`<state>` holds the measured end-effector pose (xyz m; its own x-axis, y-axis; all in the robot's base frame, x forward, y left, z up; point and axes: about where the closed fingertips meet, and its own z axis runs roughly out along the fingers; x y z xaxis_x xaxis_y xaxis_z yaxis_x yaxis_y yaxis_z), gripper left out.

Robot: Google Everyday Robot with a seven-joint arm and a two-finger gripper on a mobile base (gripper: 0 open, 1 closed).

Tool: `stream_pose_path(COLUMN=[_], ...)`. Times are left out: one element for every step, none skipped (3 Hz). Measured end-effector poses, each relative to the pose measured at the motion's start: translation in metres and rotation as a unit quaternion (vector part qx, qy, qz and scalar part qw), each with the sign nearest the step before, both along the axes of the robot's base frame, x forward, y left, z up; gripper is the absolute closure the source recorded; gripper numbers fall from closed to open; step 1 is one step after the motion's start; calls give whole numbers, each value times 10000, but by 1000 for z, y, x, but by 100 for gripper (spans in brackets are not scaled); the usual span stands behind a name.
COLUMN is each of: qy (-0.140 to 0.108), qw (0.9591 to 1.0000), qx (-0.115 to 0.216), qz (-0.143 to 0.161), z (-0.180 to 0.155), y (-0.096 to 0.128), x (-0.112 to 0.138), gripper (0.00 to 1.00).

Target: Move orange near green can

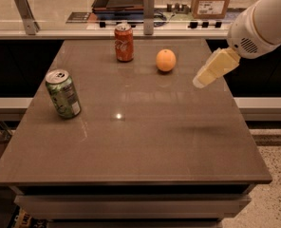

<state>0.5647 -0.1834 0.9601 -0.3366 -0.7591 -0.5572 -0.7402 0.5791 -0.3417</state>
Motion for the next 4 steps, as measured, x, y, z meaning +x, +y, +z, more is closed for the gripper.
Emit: stream_pose_path(qy=[38, 94, 148, 192], qw=[9998, 9997, 9996, 9988], qx=[188, 207, 220, 439], qz=[-93, -76, -46, 48], z=[-12, -22, -30, -42], y=[4, 18, 30, 45], x=[11, 30, 48, 68], gripper=[0, 0, 0, 0])
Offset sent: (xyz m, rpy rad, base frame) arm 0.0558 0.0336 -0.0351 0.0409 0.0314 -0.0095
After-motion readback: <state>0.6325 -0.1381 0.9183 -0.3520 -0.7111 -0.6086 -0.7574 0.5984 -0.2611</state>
